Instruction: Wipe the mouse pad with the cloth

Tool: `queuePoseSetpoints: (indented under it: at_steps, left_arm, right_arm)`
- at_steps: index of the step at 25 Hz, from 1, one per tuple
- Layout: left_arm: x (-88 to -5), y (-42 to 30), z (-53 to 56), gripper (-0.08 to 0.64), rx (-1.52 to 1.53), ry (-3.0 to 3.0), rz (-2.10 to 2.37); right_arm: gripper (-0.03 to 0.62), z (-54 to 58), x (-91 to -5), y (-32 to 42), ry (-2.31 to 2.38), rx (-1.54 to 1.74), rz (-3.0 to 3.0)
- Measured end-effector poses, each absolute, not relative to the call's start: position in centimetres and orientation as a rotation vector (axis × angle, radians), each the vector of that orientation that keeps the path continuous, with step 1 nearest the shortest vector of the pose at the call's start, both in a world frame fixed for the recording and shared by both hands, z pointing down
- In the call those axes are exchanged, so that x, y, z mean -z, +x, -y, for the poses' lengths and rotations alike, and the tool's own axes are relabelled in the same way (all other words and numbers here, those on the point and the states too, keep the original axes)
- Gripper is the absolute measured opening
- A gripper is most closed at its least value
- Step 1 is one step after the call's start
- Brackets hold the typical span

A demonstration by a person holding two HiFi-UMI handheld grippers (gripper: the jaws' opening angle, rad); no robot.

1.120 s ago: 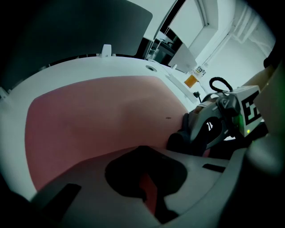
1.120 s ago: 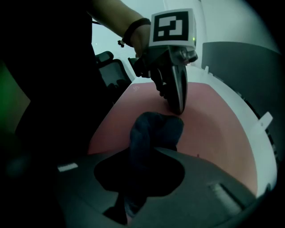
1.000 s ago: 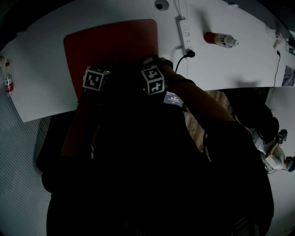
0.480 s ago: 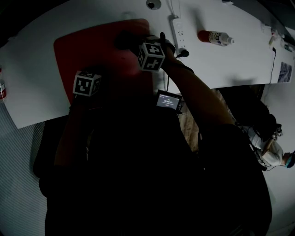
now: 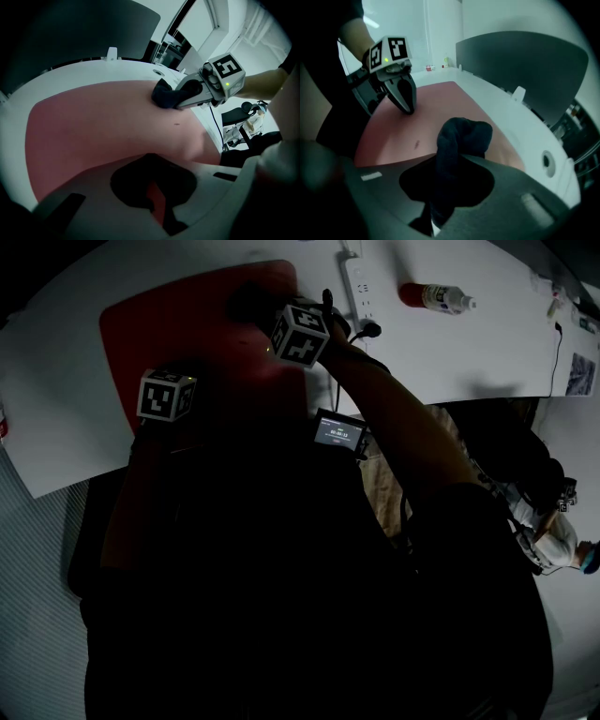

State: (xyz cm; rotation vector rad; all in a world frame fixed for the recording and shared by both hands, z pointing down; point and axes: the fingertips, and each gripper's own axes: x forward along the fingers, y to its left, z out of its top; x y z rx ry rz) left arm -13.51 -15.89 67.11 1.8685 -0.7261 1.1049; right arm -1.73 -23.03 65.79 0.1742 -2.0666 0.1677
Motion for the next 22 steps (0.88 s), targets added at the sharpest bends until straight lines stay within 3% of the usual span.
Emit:
queuePoseSetpoints:
  at_steps: [11, 17, 22]
  left_arm:
    - [-67.3, -14.1, 16.1, 0.008, -1.112, 1.875, 0.743]
    - [-67.4, -13.7, 16.1, 0.008, -1.115, 1.895, 0.741]
    - [-67.6, -14.0, 15.3, 0.008, -1.12, 1.861, 0.675]
  right_arm:
    - [0.06, 8.9, -64.9, -6.9, -0.16, -0.386, 2.128]
    - [0.06, 7.9, -64.7, -6.6, -0.217, -0.498, 2.091]
    - [0.061, 11.5, -57.6, -5.3, -0.032, -0.897, 2.316]
